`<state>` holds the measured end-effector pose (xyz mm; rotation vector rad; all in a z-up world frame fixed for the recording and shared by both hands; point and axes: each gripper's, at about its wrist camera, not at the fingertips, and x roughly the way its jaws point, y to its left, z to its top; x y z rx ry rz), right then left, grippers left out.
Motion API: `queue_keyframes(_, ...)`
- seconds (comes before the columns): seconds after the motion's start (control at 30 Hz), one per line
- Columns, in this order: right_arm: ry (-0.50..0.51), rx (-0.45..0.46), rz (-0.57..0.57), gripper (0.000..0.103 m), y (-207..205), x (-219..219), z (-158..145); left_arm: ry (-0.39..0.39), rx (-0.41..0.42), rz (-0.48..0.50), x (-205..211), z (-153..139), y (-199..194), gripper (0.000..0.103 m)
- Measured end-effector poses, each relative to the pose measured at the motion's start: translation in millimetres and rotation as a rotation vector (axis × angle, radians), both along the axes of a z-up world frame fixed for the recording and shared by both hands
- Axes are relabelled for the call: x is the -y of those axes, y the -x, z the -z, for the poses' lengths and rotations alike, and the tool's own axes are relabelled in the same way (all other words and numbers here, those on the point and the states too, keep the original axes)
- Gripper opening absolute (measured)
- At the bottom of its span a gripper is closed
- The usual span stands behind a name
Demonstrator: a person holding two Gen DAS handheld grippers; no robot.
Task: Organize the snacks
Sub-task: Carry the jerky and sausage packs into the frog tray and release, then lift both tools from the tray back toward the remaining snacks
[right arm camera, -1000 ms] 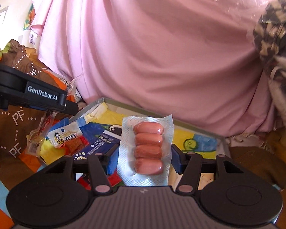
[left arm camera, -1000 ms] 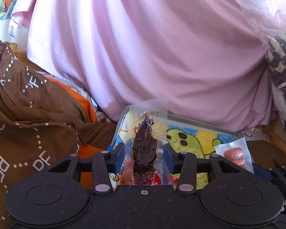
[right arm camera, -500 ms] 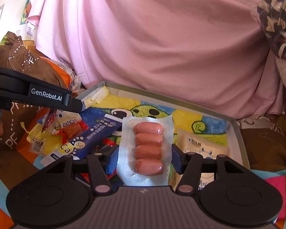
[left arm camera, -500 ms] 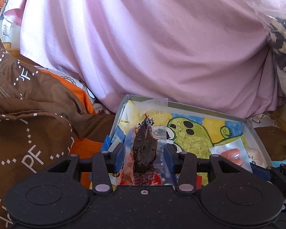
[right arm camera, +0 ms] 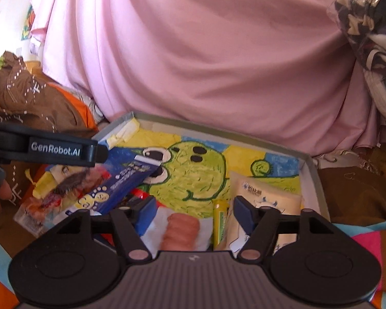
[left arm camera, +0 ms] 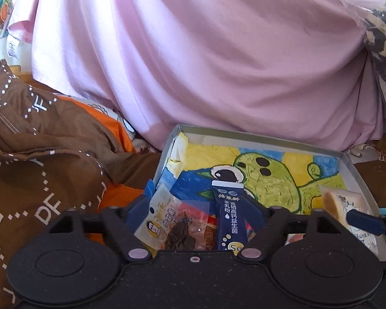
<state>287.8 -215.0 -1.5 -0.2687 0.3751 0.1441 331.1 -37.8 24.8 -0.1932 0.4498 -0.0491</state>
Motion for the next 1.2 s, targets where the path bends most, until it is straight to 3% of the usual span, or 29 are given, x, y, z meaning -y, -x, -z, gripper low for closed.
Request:
queue_keyframes(0.5, -0.016, 0.158, 0.032, 0.102, 43, 4, -37, 0.066, 0.066, -0.028, -15, -28, 36, 0.095)
queue_keyframes(0.63, -0.029, 0.197, 0.041, 0.103, 58, 5, -51, 0.088, 0.072, -0.041, -23, -38, 51, 0.101)
queue_keyframes(0.9, -0.042, 0.245, 0.026, 0.103, 91, 6, -78, 0.103, 0.096, -0.042, -37, -59, 89, 0.102)
queue_keyframes(1.2, 0.007, 0.212, -0.044, 0.103, 129, 1, -82, 0.089, 0.004, -0.024, -46, -59, 131, 0.102)
